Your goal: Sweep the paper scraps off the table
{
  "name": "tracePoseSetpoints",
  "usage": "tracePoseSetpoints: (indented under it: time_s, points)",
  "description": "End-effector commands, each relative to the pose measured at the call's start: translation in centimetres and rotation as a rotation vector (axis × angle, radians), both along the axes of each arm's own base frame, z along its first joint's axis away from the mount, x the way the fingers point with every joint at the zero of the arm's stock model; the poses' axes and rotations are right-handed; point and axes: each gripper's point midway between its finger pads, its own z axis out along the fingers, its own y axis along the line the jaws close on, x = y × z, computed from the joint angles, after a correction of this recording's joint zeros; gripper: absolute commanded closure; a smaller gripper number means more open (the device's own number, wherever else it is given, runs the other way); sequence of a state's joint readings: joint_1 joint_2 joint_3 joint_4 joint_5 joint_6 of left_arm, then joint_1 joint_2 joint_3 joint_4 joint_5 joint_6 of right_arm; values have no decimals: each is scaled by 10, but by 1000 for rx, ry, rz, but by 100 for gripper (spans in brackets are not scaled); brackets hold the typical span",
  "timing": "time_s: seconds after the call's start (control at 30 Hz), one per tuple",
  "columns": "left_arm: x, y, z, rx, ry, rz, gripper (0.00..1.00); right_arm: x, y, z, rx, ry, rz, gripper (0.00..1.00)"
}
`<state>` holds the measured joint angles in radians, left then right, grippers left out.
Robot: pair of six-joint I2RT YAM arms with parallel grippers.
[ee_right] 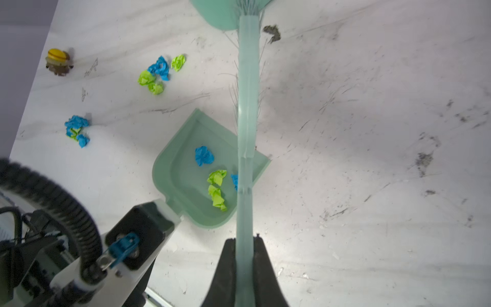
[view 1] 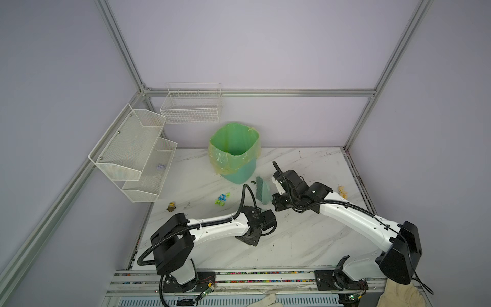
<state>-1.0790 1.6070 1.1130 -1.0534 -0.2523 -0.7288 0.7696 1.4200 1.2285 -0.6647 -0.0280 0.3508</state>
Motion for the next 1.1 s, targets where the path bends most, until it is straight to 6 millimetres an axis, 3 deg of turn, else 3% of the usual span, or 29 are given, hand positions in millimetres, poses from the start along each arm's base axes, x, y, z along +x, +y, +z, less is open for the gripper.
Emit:
tracePoseSetpoints:
  time_s: [0.0, 0.37, 0.8, 1.07]
  points:
    - [4, 6, 4, -25, -46, 9, 100, 27, -12, 15, -15, -88, -108, 100]
    - [9, -7, 19, -109, -76, 36, 100, 45, -32, 18, 57, -140, -223, 100]
    - [17, -25, 62, -240, -131, 36, 100, 67, -61, 6, 92, -117, -308, 100]
    - [24, -26, 88, -267, -189, 24, 100, 71, -70, 18, 127, -145, -334, 100]
